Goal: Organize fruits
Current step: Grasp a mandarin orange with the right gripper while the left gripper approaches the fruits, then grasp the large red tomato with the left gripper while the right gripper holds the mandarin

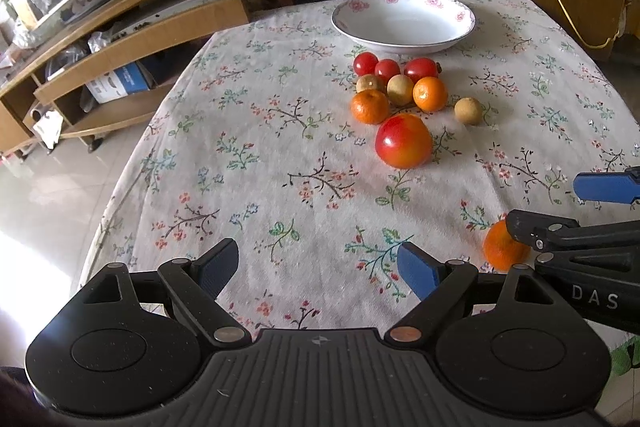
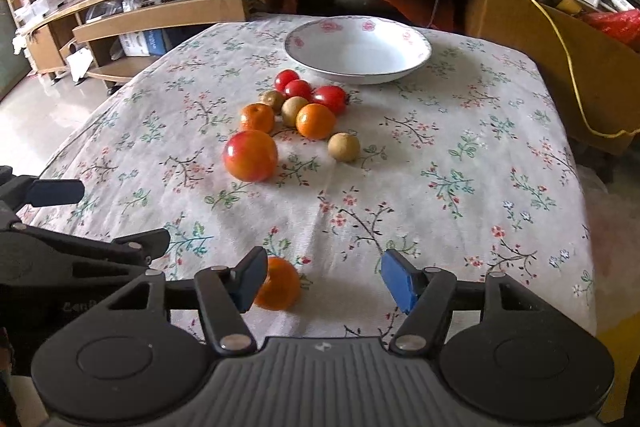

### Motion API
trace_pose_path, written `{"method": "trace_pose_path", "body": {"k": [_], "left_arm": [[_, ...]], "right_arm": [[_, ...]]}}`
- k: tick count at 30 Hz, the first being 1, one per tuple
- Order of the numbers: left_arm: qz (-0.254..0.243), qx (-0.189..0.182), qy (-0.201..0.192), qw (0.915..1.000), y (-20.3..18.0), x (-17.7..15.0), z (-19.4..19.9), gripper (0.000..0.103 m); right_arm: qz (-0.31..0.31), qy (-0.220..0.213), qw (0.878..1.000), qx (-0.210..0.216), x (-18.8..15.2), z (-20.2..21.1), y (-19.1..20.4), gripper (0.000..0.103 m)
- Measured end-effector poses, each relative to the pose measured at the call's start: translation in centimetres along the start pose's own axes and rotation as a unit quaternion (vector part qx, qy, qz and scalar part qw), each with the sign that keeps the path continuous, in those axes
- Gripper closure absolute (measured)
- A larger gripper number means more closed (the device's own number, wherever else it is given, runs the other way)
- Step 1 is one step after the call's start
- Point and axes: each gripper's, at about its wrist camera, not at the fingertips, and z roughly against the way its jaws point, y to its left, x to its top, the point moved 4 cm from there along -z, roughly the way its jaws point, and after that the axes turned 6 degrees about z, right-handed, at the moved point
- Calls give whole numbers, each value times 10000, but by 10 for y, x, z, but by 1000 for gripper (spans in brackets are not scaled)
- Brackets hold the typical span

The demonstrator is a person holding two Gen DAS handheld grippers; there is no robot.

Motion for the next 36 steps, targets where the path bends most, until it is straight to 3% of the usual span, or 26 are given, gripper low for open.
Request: {"method": "trace_pose_path", "body": {"k": [8,14,25,27,32,36], "left_arm": [[-37,48,100,9999,8,-9,-1,13],[-122,113,292,9994,9,-13,-7,13],[73,-185,350,9992,8,-15,-18,18],[62,-150,373,9992,7,-15,-20,18],[64,-103,324,9994,5,-12,-22,19],[70,-174,262,9995,3,-3,-22,29]], "right_arm": [[129,80,9995,276,-4,-5,10,41],[175,243,9986,443,-7,-16,15,50],[440,396,9975,377,-9,-23,19,56],[562,363,9972,347,-10,-21,22,69],[1038,207,9942,185,-12,-16,31,70],[862,97,9962,117,-5,-10,20,70]]}}
